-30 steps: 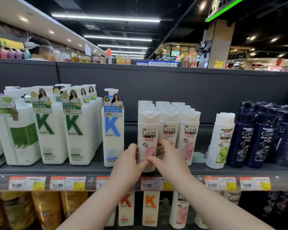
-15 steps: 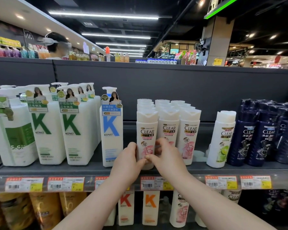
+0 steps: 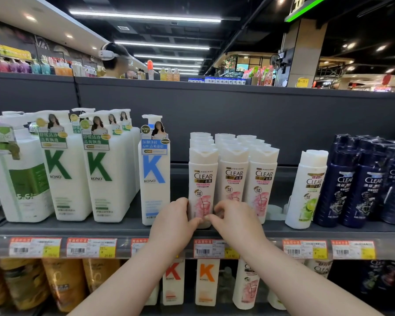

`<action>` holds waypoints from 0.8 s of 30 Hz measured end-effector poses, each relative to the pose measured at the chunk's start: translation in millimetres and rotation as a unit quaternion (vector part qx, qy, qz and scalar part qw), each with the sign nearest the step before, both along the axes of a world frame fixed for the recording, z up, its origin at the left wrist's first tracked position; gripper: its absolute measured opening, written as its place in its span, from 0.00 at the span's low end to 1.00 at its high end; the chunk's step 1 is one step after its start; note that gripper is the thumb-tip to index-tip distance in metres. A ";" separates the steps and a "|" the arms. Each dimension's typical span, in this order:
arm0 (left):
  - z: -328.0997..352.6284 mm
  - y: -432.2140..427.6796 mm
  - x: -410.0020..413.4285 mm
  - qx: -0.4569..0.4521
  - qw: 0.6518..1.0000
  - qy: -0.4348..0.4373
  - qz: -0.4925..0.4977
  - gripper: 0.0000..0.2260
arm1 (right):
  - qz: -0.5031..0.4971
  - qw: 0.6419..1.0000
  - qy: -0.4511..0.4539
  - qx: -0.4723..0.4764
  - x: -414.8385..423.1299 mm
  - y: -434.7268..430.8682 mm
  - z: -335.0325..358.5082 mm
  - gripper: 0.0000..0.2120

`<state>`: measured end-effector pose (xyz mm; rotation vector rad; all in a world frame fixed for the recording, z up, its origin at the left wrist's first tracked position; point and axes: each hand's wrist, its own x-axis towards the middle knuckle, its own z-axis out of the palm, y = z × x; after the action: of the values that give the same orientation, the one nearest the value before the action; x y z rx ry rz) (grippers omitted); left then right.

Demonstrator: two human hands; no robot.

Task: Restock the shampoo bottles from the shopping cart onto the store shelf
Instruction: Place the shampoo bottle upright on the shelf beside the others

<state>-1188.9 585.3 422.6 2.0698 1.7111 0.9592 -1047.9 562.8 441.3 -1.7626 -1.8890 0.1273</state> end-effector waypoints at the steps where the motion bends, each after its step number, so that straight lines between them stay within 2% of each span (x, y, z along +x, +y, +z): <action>1: -0.2 -0.1 1.1 0.004 1.000 0.004 0.006 0.14 | -0.004 1.000 -0.015 -0.005 0.5 -0.7 -1.6 0.15; 7: 0.2 0.4 6.0 0.006 1.000 0.005 0.016 0.12 | -0.024 0.997 -0.075 -0.003 -2.5 5.6 -6.5 0.14; 16: 2.3 2.3 9.4 -0.007 0.999 0.004 0.033 0.12 | -0.018 0.997 -0.071 -0.002 -1.2 8.7 -6.5 0.12; 21: 1.2 1.3 7.6 -0.016 1.000 -0.002 0.019 0.15 | -0.005 0.999 -0.046 0.002 7.2 -0.6 -0.6 0.14; 24: 1.6 -1.0 6.6 -0.027 0.999 -0.010 0.013 0.23 | 0.002 0.999 -0.034 0.011 16.2 -8.9 10.0 0.12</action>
<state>-1182.3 584.3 424.2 2.0013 1.7391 0.9283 -1031.7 553.9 451.3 -1.7695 -1.9343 0.0488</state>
